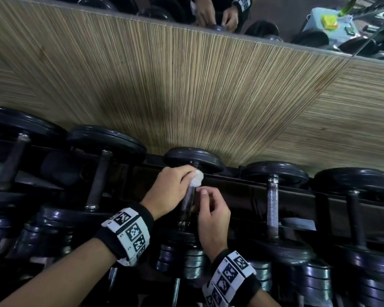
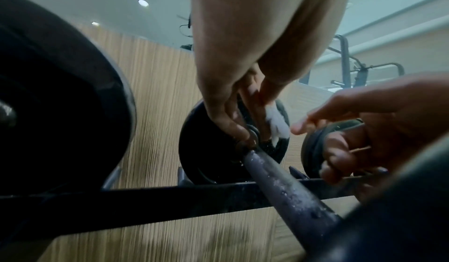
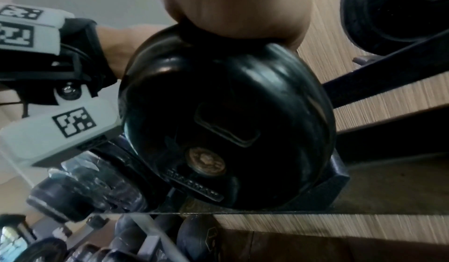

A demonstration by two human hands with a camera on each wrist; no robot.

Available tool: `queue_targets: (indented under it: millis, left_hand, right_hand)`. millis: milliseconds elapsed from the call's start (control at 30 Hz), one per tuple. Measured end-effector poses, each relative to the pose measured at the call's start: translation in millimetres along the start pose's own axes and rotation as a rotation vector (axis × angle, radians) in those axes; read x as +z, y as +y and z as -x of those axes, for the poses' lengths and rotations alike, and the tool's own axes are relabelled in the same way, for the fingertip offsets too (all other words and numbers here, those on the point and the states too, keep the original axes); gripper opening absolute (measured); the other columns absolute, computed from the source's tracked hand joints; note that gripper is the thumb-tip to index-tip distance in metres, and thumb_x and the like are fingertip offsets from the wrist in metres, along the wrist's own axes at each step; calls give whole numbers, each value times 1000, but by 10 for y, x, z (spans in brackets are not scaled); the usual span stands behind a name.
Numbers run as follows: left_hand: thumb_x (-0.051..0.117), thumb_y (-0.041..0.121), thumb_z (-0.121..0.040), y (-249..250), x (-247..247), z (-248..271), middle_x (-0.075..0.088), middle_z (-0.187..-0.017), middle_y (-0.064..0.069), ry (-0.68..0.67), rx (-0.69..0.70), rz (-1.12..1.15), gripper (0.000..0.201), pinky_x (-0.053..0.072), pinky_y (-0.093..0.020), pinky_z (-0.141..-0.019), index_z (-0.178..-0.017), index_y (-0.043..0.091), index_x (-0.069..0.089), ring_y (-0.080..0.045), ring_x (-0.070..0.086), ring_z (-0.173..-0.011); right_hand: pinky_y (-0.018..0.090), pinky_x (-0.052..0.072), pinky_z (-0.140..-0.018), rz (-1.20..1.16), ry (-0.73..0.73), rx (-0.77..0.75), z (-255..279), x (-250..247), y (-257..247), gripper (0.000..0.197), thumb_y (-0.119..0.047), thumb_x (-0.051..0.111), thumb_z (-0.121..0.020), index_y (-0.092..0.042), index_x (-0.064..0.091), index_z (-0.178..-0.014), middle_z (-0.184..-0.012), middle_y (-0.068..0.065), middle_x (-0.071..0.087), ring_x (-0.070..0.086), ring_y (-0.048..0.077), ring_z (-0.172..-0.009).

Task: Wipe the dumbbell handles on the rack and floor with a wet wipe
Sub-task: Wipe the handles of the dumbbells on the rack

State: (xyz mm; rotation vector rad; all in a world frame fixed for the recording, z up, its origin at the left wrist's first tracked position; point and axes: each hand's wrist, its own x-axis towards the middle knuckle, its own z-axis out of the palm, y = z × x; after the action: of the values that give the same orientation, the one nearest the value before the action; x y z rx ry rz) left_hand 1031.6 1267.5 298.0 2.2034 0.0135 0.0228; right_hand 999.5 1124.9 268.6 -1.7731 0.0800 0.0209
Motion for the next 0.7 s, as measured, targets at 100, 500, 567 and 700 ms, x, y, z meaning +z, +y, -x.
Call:
queue_targets:
  millis: [100,500,567,700]
  left_hand:
    - [62,22,-97,63,-23,142,75,-92,11,42,-22,58,15,54,-25,-87,-106,17,73,1,69,-89]
    - [58,42,-95,-298,-775,725,70,-77,2,269,-157,-360,17,54,-37,-72,-93,25,60,-20,69,-75]
    - [55,41,-92,-472,-1043,821,67,-69,-6,364,-195,-639,22,51,-44,-67,-90,20,62,-33,66,-69]
    - [63,29,-95,-528,-1156,935,69,-74,-8,475,-380,-578,16,45,-45,-72,-90,14,64,-37,64,-74]
  right_hand:
    - [40,57,-71,-108,-39,94,-33,-22,25,21,-27,54,-102,-35,58,-121,-87,3,68,67,22,-79]
    - [26,52,-59,-167,-174,261,-461,-302,96,16,-21,58,-102,-5,57,-100,-88,13,76,70,16,-69]
    - [23,52,-57,-85,-185,292,-556,-271,164,17,-19,57,-102,-2,57,-106,-84,11,75,68,15,-64]
    - [20,51,-55,38,-320,291,-689,-122,155,16,-16,53,-104,-6,65,-103,-81,8,71,64,13,-63]
